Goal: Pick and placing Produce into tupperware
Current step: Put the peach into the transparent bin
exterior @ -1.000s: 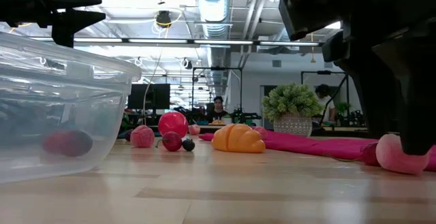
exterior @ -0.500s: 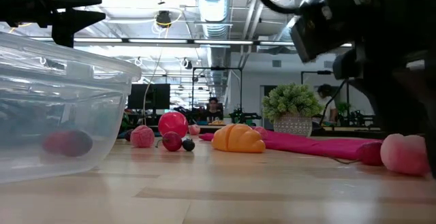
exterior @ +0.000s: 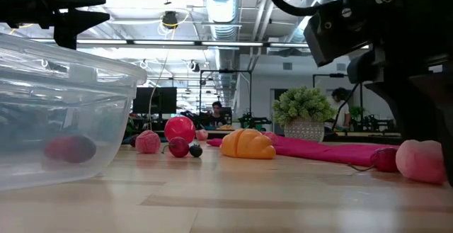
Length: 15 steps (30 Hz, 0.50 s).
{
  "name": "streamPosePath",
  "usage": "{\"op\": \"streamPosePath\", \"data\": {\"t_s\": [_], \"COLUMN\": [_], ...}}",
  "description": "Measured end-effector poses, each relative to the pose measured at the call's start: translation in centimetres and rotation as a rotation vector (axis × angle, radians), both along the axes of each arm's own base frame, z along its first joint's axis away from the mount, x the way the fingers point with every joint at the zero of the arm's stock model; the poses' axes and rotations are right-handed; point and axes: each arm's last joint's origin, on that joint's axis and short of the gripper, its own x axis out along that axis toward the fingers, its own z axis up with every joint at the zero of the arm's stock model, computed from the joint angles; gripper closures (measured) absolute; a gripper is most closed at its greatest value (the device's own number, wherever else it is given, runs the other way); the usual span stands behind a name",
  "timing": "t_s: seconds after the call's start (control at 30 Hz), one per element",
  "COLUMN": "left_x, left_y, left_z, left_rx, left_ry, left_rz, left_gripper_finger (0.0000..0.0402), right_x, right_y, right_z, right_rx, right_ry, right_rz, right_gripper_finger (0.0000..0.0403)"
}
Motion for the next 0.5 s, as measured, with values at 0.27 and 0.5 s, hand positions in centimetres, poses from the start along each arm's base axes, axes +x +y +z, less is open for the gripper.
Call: {"op": "streamPosePath", "data": {"t_s": [0.27, 0.5], "left_x": [0.0, 0.0], "left_y": [0.0, 0.0], "left_z": [0.0, 0.0], "left_rx": [0.0, 0.0], "left_ry": [0.0, 0.001], "left_rz": [0.001, 0.002], "left_gripper_finger": [0.0239, 0.0239], "right_x": [0.3, 0.6], "right_y": [0.15, -0.05], "right_z": [-0.03, -0.03], "right_rx": [0.024, 0.032], "right_ry": [-0.025, -0.036], "right_rz": [0.012, 0.012], "right_gripper_finger": [0.0272, 0.0262]}}
